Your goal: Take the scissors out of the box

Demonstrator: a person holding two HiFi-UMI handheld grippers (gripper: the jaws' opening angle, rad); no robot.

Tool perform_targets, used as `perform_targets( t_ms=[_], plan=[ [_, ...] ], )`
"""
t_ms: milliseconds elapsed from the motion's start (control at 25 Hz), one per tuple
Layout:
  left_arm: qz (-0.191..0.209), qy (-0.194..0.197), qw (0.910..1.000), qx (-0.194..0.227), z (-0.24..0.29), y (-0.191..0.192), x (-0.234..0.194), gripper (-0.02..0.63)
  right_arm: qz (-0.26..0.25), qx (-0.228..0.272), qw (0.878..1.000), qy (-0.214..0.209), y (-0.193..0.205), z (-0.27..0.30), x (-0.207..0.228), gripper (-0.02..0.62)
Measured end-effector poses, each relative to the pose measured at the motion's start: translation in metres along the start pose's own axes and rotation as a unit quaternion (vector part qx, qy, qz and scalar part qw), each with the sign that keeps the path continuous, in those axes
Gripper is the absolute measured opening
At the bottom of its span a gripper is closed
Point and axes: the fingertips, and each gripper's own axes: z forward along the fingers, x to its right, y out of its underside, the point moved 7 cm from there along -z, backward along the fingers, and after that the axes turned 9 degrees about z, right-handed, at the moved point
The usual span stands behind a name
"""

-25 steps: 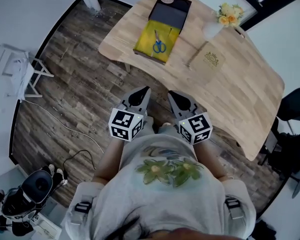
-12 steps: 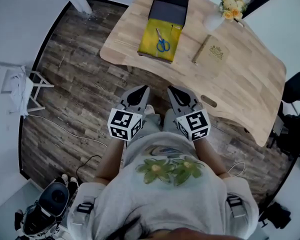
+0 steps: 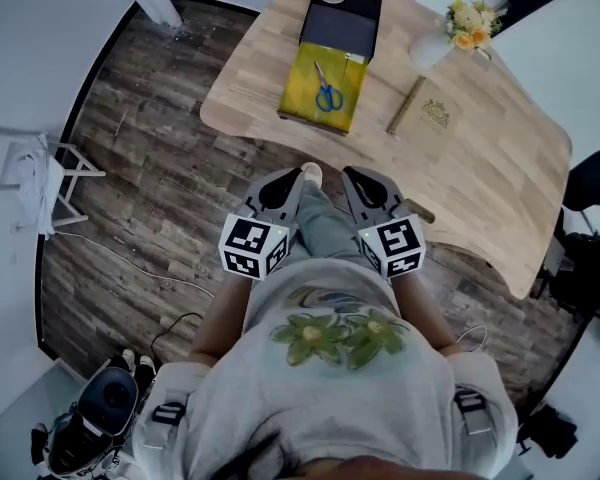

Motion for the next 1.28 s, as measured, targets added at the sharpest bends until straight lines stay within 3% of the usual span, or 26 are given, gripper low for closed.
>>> perform_targets(
  t_ms=[400, 640, 840, 1280],
  plan=[
    [0.031, 0.008, 0.9991, -0.027, 0.046, -0.032, -0.041, 0.006, 0.012, 0.012, 1.000, 0.020, -0.040, 0.050, 0.052, 0.006],
    [0.068, 0.039, 0.9958, -0.047, 0.089, -0.050, -0.054, 0.006, 0.046, 0.000, 0.997, 0.061, -0.052, 0.083, 0.086, 0.006],
    [0.072, 0.050, 0.9939, -0.068, 0.117, -0.057, -0.065, 0.008, 0.066, -0.012, 0.996, 0.061, -0.054, 0.099, 0.108, 0.006],
    [0.072, 0.035, 0.9918, -0.099, 0.163, -0.070, -0.093, 0.006, 0.096, -0.032, 0.994, 0.040, -0.055, 0.133, 0.144, 0.006]
  ],
)
